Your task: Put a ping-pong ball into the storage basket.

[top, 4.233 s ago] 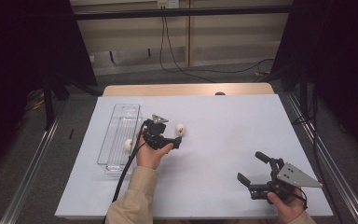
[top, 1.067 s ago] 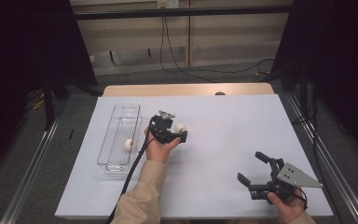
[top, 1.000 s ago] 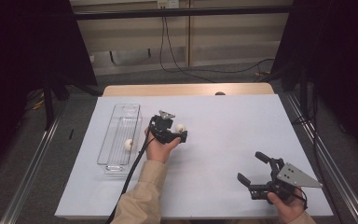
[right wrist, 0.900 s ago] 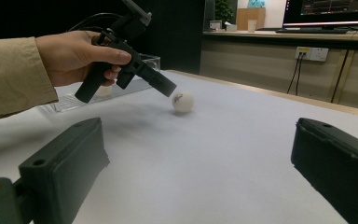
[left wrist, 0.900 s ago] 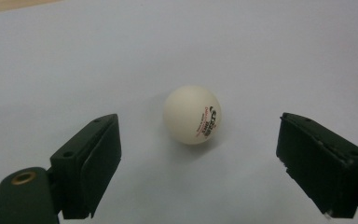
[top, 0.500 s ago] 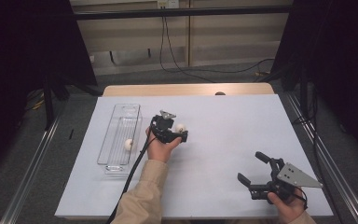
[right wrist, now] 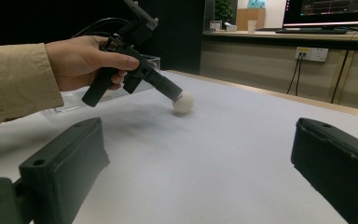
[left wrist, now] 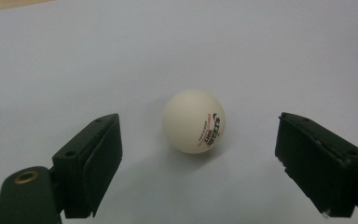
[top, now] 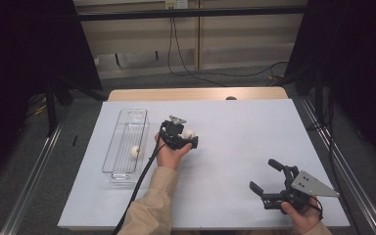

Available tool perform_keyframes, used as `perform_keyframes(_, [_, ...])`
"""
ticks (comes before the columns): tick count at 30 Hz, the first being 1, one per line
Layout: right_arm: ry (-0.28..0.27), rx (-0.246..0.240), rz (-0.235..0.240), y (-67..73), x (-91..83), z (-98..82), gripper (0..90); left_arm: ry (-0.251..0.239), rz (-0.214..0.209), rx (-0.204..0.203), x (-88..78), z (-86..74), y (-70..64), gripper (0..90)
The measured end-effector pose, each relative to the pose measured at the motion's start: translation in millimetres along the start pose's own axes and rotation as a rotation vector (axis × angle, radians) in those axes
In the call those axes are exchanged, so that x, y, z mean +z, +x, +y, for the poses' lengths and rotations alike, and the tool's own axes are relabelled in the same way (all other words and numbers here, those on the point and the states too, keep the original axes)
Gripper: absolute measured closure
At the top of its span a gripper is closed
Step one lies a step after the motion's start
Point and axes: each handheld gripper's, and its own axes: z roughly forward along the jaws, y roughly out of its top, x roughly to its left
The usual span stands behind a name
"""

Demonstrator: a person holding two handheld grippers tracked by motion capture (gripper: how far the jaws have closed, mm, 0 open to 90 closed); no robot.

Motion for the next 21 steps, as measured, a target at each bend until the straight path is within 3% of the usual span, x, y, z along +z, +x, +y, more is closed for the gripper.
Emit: perform_keyframes(21, [-0.001,-0.001,0.001,0.0,0.3,-0.1,2.5,-0.015,0.018,0.017,6.9,4.2,-2.9,20.6])
